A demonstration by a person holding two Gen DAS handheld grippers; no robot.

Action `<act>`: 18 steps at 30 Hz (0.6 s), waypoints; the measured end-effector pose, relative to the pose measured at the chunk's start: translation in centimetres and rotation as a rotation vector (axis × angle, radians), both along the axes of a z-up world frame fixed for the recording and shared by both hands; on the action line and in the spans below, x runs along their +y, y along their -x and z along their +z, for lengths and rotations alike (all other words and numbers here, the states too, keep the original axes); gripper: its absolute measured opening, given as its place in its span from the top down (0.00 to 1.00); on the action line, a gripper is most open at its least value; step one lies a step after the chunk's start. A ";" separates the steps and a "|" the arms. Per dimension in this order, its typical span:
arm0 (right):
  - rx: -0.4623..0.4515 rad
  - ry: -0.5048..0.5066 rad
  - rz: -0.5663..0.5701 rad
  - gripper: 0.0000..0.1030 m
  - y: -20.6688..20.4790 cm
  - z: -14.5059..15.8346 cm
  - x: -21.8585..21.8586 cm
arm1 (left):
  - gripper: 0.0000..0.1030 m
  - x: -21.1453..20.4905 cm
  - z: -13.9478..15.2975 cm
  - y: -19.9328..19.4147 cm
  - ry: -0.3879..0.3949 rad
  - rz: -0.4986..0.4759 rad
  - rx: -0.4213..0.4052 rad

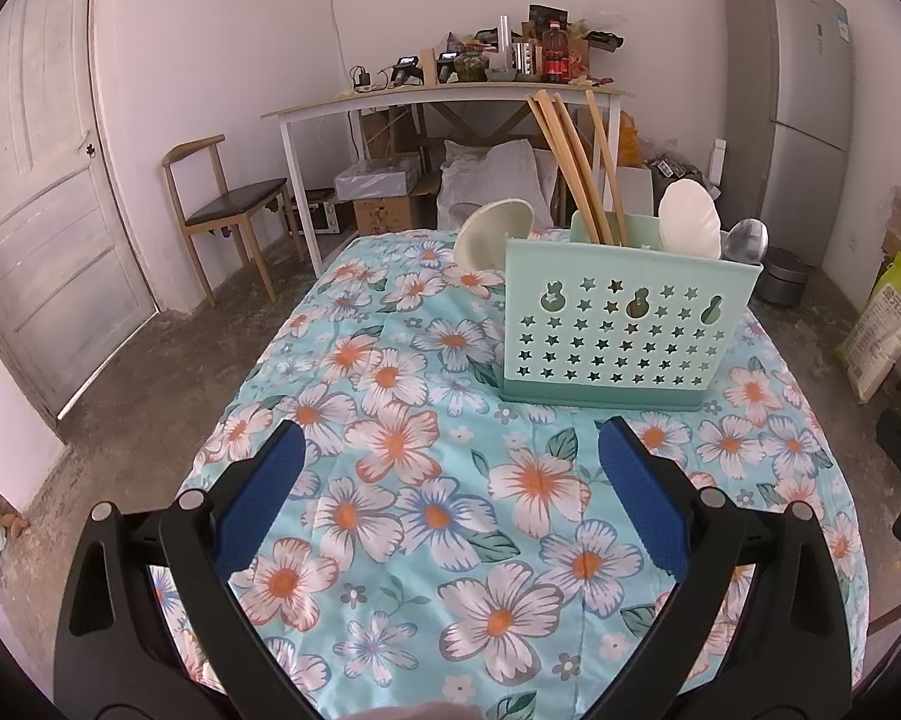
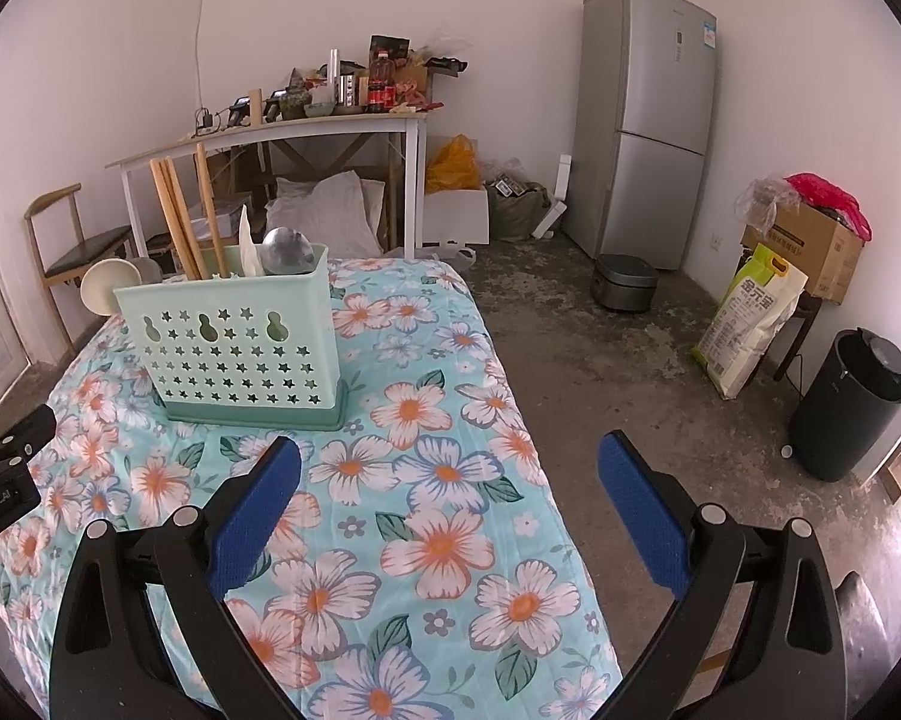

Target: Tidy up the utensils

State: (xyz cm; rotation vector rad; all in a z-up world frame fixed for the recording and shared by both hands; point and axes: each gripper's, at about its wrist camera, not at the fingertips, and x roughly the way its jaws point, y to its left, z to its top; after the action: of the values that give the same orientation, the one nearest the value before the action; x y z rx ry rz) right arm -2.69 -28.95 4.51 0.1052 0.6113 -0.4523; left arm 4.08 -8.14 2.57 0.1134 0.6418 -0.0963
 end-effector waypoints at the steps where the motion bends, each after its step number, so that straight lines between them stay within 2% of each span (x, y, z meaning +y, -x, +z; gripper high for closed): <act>1: 0.000 0.000 0.000 0.06 0.0 0.0 0.1 | 0.08 0.0 -0.1 0.0 0.000 0.000 0.001; 18: 0.000 0.001 -0.001 0.06 0.0 0.0 0.1 | 0.08 0.2 -0.2 -0.2 0.001 0.001 -0.001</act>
State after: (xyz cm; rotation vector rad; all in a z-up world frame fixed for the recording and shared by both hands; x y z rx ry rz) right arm -2.68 -28.81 4.54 0.1042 0.6107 -0.4532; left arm 4.25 -7.89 2.34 0.1119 0.6405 -0.0961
